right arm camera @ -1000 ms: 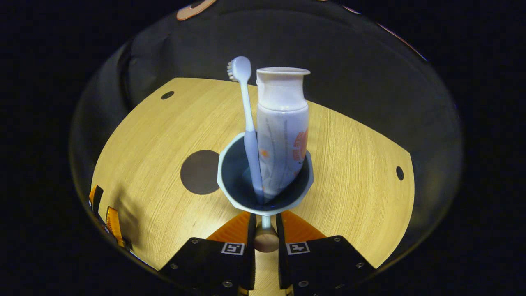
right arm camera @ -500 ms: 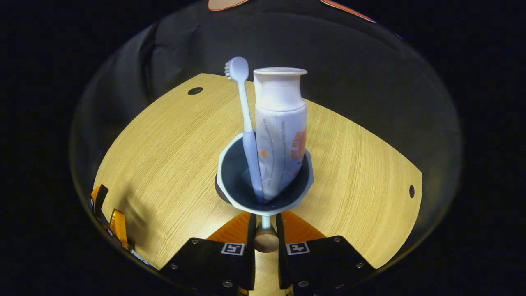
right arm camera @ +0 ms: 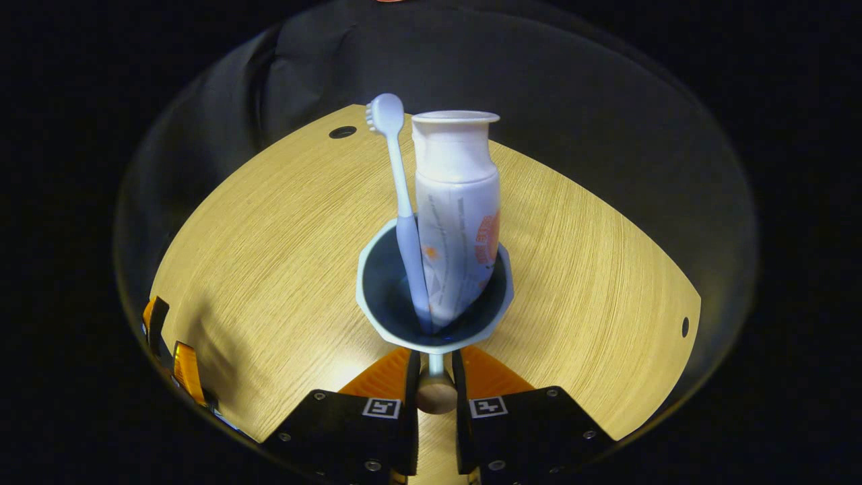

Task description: Put the toothbrush and toothpaste on the desktop into the cup, then pick up the cup and place it on the coaster on the desktop.

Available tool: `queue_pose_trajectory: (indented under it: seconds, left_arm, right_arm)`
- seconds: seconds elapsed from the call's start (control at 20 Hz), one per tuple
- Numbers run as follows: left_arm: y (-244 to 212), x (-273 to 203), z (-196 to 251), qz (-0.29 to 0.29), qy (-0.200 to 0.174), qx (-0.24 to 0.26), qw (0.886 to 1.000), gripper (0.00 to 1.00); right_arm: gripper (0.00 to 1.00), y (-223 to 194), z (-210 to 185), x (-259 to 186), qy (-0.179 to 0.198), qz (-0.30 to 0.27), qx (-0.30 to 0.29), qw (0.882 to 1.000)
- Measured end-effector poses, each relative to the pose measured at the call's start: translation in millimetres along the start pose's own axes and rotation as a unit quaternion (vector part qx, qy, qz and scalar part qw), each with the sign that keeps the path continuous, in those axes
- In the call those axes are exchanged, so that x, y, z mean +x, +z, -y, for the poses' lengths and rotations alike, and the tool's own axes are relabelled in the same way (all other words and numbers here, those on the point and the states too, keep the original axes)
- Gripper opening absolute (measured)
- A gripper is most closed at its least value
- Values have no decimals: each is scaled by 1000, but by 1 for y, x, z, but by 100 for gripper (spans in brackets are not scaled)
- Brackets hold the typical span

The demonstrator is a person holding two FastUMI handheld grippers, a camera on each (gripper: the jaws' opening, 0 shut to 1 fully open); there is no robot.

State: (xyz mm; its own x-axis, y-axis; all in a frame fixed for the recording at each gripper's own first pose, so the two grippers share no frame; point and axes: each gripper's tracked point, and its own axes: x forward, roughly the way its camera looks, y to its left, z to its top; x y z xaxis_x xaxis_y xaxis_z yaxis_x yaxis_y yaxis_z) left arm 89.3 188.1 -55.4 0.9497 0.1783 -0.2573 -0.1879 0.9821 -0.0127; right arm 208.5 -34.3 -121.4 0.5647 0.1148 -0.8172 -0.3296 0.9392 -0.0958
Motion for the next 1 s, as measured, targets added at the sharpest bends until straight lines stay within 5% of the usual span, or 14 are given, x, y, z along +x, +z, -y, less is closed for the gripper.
queue_pose_trajectory:
  seconds: [0.15,0.5,1.0]
  left_arm:
    - [-3,-2,-3,-5,2,-10,1000,96]
    - [13,-9,8,12,-5,-29,1000,96]
    - [102,-30,91,89,-53,-5,995,95]
  right_arm:
    - [25,3,5,-7,-6,6,9,1000]
    - [63,13,15,-43,-12,63,-7,998]
    - [80,7,27,-130,-9,225,28,974]
